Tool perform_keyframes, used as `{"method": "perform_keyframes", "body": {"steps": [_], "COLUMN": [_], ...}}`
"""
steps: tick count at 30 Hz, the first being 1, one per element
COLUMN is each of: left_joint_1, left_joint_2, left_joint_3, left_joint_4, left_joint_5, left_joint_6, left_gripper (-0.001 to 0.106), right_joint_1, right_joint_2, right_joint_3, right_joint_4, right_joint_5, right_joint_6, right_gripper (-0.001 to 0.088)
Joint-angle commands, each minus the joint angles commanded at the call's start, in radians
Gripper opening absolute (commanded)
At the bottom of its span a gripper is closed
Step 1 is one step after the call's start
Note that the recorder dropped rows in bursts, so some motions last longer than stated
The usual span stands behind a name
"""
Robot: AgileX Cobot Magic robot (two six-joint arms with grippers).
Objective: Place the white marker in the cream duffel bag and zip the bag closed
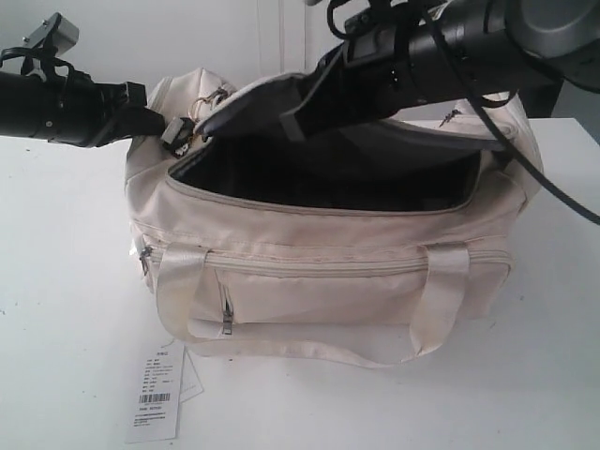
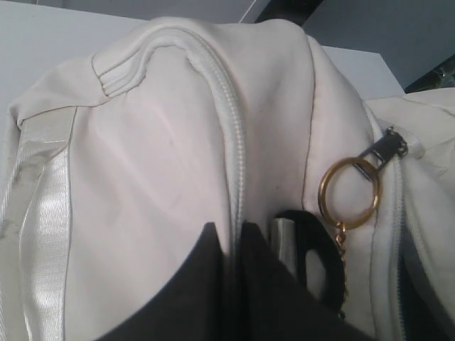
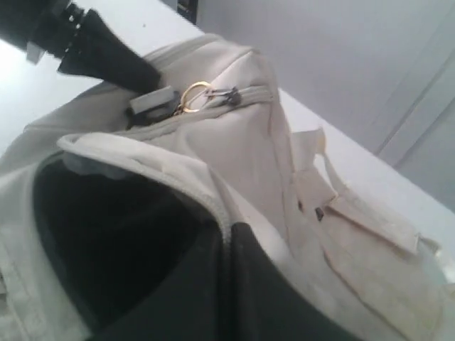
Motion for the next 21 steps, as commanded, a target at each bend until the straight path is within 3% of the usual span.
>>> {"method": "perform_keyframes", "body": {"steps": [3,6,9,15,21], "left_joint_1": [0.000,0.000,0.000,0.000,0.000], "left_joint_2": [0.000,0.000,0.000,0.000,0.000], "left_joint_3": [0.000,0.000,0.000,0.000,0.000], "left_joint_4": [-0.007,-0.007,-0.007,-0.007,-0.007], "left_joint_5": [0.000,0.000,0.000,0.000,0.000], "left_joint_6": [0.000,0.000,0.000,0.000,0.000], "left_gripper": [0.000,0.000,0.000,0.000,0.000], "right_joint_1": [0.000,0.000,0.000,0.000,0.000], "right_joint_2": [0.000,-0.002,-0.020,-0.092,-0.100], "right_joint_3": [0.000,0.000,-0.002,-0.030,-0.036], "right_joint_4": [0.000,0.006,0.008,0.140,0.394], "right_joint_5": [0.076,0.158,0.239,0.385,0.401], "right_joint_6": [-0.003,-0.003,-0.003,0.002,-0.169], "right_gripper": [0.0213,0.0447,0.0594,0.0598,0.0596]}}
